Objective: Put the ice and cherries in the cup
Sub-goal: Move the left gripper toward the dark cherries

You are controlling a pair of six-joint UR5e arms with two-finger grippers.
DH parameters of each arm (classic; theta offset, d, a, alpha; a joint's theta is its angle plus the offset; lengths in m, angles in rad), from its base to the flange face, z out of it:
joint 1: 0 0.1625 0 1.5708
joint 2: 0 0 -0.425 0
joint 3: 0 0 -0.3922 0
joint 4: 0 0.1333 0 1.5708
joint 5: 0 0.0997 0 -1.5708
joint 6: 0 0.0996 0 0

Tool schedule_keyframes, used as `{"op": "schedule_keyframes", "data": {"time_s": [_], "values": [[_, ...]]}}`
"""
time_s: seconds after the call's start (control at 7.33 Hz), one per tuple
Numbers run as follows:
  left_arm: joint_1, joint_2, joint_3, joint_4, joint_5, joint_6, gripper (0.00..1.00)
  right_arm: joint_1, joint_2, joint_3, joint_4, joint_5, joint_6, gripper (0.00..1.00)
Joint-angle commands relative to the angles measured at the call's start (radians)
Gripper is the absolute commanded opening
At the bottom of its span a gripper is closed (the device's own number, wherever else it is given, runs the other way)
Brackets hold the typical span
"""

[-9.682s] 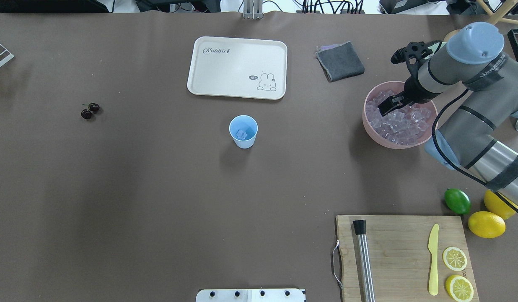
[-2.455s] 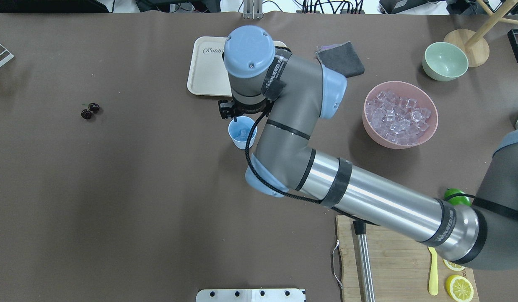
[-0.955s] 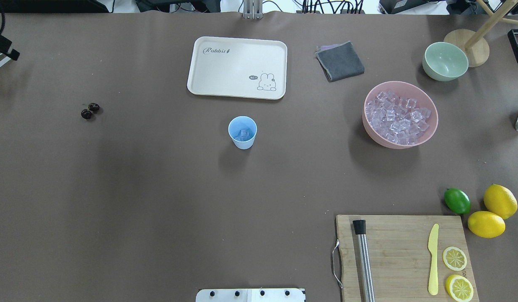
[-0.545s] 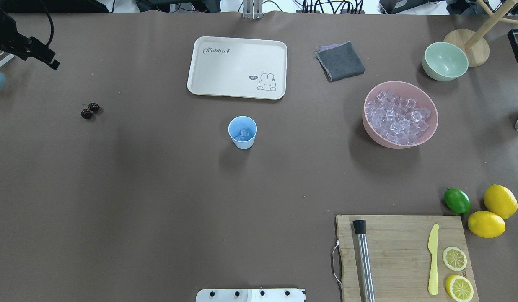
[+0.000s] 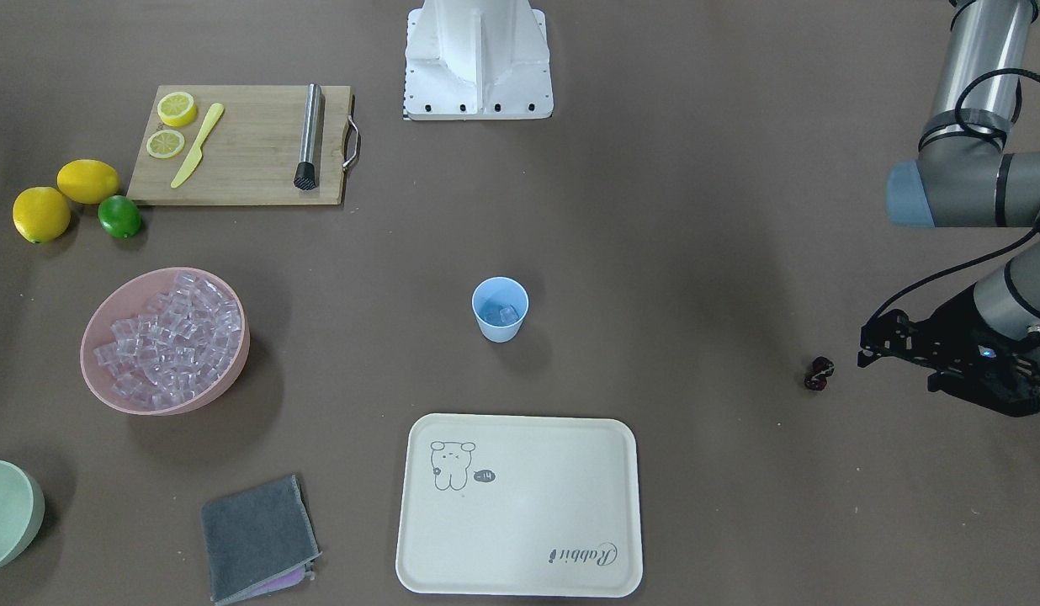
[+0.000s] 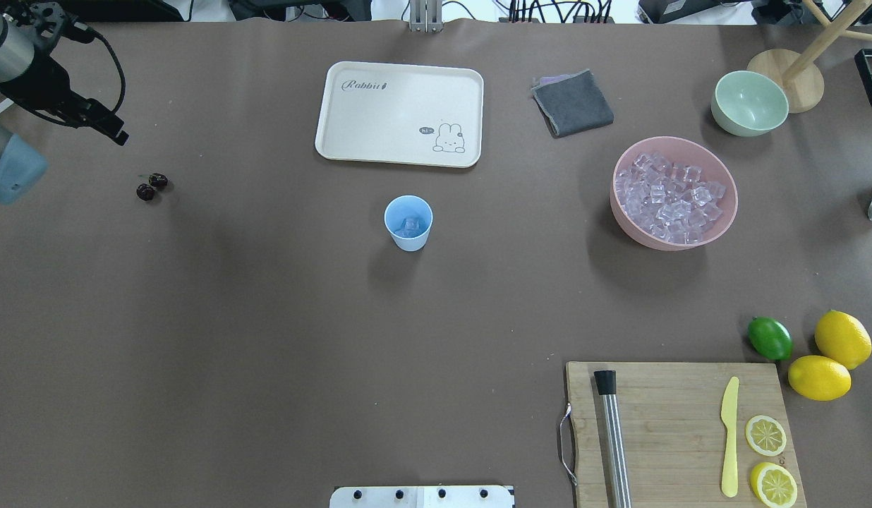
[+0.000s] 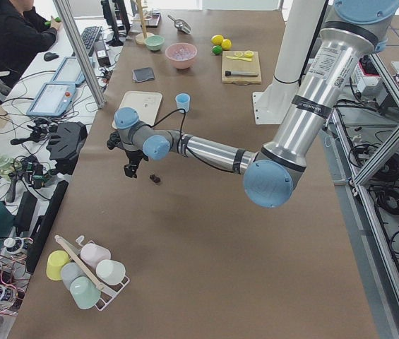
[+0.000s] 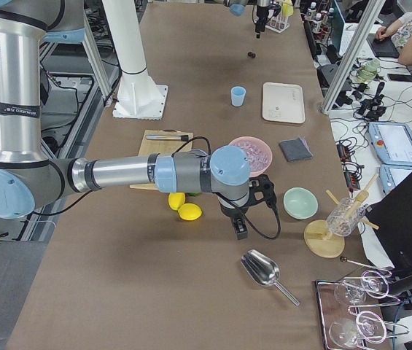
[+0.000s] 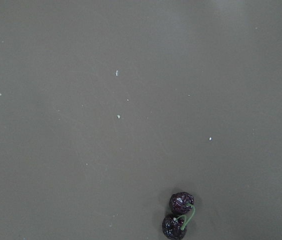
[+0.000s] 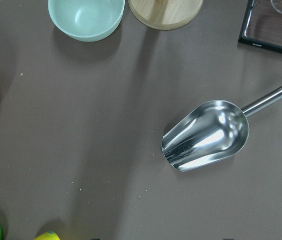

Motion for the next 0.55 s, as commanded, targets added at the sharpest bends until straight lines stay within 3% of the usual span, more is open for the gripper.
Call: {"op": "schedule_keyframes", "data": {"time_s": [0.0, 0.14, 0.41], "values": [[0.040, -0.006, 0.052, -0.060, 0.002, -0.001, 0.97, 0.002, -0.009, 0.009, 0.000, -0.003, 0.000, 0.86], [0.069, -0.004, 0.064, -0.099, 0.002, -0.046, 0.97, 0.000, -0.005, 0.005, 0.000, -0.018, 0.000, 0.86], [0.154, 0.002, 0.076, -0.164, 0.110, -0.120, 0.97, 0.000, -0.009, 0.004, 0.001, -0.022, -0.001, 0.86]]}}
